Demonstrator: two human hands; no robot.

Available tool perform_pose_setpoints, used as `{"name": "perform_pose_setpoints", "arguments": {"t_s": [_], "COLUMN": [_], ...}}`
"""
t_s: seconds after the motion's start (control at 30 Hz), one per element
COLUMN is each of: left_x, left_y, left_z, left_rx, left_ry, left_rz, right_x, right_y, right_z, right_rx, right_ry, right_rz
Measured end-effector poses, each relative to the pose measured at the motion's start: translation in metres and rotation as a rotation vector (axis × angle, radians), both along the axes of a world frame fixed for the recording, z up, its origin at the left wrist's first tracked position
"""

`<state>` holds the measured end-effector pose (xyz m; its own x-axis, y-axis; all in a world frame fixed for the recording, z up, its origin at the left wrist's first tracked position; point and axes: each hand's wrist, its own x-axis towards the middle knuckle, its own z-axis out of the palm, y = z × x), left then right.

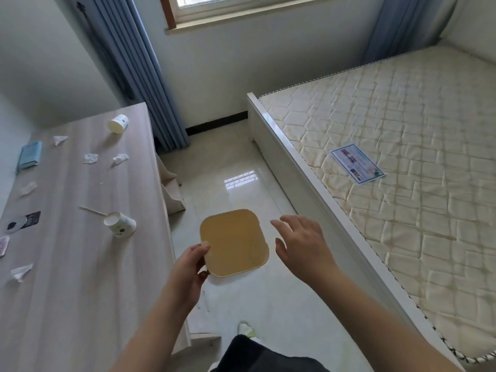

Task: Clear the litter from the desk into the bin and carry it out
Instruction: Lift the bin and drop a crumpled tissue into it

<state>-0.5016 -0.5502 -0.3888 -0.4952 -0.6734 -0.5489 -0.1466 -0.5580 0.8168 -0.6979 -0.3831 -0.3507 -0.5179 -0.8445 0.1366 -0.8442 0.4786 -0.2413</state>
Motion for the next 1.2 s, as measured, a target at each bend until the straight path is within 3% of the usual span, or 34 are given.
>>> {"name": "perform_pose_setpoints", "arguments": {"t_s": [0.63, 0.83, 1.2], "left_x": [-0.024, -0.014, -0.023], "left_y": [-0.156, -0.184, -0.234], "left_z": [0.018, 0.022, 0.044], "left_rx": [-0.065, -0.057, -0.092], "left_ry": [0.116, 0.135, 0.070], "left_rz": [0.082, 0.188, 0.568], "right_x": [-0.062, -0.076, -0.110], "right_y": [-0.185, -0.251, -0.406], "right_z": [0.020, 0.016, 0.002], "right_rx": [0.084, 0.103, 0.075], "right_ry": [0.067, 0.056, -0.057], "right_rz": [0.129, 0.256, 0.587]}}
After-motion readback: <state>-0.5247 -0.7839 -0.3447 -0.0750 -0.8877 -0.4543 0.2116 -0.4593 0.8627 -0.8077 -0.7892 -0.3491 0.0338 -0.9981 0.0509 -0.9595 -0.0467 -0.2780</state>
